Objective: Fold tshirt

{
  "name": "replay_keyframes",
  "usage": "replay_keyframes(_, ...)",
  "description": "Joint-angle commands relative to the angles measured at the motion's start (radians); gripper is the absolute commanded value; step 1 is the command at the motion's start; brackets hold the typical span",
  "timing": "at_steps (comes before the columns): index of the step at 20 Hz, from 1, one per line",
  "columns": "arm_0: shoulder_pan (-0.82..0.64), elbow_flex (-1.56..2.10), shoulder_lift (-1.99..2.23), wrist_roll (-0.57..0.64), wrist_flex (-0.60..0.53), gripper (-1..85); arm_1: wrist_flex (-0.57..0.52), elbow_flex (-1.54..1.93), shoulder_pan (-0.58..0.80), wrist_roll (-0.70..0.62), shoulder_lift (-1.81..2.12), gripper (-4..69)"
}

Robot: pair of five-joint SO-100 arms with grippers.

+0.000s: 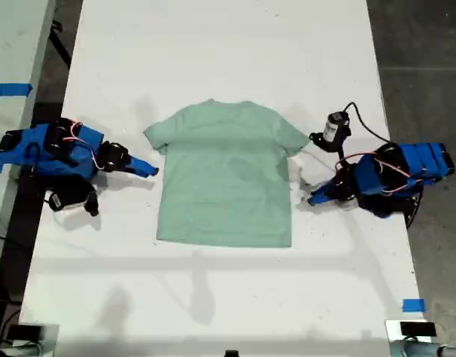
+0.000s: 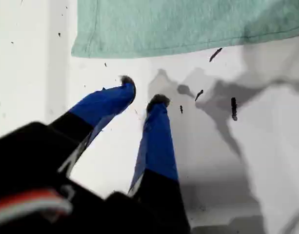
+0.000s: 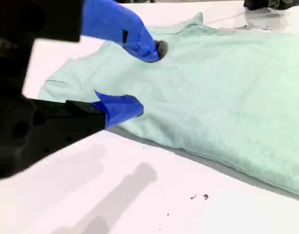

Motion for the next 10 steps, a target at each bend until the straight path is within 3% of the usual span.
replay_keyframes(1, 0.015, -0.006, 0.101, -0.36, -0.103, 0.1, 0.009, -0.071, 0.051, 1.025, 0.025, 1.7)
replay_keyframes(10, -0.025, -0.114, 0.058, -0.318, -0.057, 0.1, 0.002, -0.152, 0.094, 0.897, 0.023, 1.2)
